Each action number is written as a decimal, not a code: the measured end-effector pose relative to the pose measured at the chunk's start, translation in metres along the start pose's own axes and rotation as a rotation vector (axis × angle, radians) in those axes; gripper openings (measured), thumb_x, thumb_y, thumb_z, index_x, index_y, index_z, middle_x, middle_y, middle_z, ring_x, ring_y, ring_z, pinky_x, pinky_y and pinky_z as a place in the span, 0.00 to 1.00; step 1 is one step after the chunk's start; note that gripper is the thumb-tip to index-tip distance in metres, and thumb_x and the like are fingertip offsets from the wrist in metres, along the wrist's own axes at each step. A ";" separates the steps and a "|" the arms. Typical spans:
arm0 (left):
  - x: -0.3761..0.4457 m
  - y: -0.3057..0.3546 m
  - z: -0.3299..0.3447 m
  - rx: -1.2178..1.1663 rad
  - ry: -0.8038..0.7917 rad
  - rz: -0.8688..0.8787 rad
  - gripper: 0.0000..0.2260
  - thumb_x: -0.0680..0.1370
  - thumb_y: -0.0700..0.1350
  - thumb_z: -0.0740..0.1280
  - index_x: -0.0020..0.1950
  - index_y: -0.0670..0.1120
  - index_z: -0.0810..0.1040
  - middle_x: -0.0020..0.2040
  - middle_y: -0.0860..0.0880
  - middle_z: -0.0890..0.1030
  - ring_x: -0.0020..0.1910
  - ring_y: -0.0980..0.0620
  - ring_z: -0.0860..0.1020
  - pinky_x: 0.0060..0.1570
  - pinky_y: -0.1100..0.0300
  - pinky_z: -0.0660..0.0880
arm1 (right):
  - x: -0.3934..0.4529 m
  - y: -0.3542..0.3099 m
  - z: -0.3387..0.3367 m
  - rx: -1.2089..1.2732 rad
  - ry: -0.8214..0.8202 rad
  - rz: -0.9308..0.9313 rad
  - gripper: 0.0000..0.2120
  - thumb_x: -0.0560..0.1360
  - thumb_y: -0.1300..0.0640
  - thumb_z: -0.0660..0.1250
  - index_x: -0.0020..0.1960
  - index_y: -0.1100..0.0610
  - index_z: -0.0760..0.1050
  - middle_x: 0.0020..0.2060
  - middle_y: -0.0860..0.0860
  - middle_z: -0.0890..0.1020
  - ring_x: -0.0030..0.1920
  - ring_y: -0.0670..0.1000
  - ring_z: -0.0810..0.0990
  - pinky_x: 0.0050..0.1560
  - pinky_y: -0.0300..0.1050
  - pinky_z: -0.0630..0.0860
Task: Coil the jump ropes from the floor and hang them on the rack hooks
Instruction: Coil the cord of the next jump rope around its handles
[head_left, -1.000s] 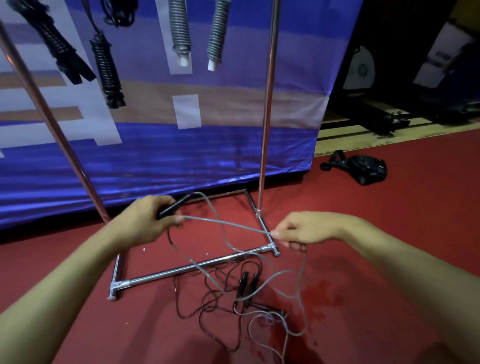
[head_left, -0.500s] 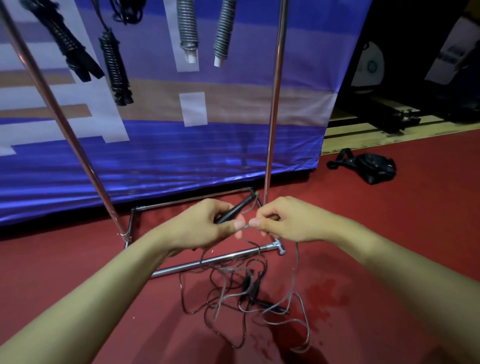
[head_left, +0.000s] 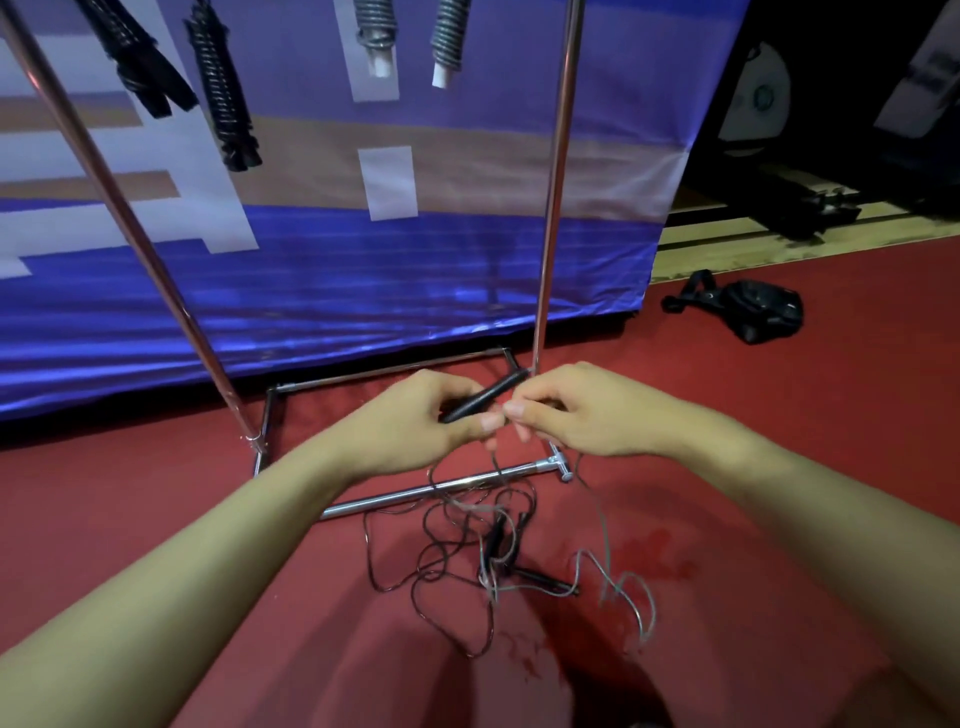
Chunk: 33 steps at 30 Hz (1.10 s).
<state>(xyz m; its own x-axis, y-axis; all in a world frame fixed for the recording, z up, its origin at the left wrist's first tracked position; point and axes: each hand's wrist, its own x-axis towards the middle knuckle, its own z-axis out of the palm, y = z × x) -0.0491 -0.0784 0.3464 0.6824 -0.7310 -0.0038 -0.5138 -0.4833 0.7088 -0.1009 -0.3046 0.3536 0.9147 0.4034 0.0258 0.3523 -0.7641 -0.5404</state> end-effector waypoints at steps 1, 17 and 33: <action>0.001 0.003 0.002 -0.005 0.013 0.013 0.10 0.82 0.51 0.70 0.44 0.48 0.82 0.28 0.59 0.75 0.26 0.61 0.68 0.30 0.68 0.65 | 0.001 -0.002 -0.001 0.024 0.012 -0.006 0.17 0.84 0.47 0.61 0.41 0.52 0.78 0.30 0.48 0.80 0.31 0.43 0.79 0.40 0.41 0.76; -0.004 0.002 0.010 -0.089 -0.012 -0.048 0.09 0.80 0.52 0.72 0.53 0.48 0.85 0.37 0.53 0.83 0.33 0.55 0.77 0.36 0.56 0.75 | 0.003 -0.003 0.003 -0.009 -0.130 0.022 0.21 0.86 0.46 0.56 0.40 0.50 0.78 0.33 0.48 0.80 0.32 0.41 0.74 0.38 0.34 0.69; -0.007 -0.020 0.010 0.006 -0.044 -0.102 0.13 0.78 0.57 0.73 0.59 0.53 0.85 0.46 0.54 0.86 0.44 0.56 0.81 0.52 0.57 0.76 | -0.013 0.016 0.000 -0.042 -0.075 0.049 0.17 0.85 0.48 0.60 0.39 0.47 0.78 0.28 0.44 0.74 0.28 0.43 0.72 0.35 0.35 0.69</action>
<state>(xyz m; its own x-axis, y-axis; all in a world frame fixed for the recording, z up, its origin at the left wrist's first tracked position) -0.0485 -0.0686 0.3250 0.7077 -0.6984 -0.1068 -0.4461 -0.5589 0.6991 -0.1071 -0.3220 0.3441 0.9143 0.3999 -0.0636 0.3164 -0.8037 -0.5040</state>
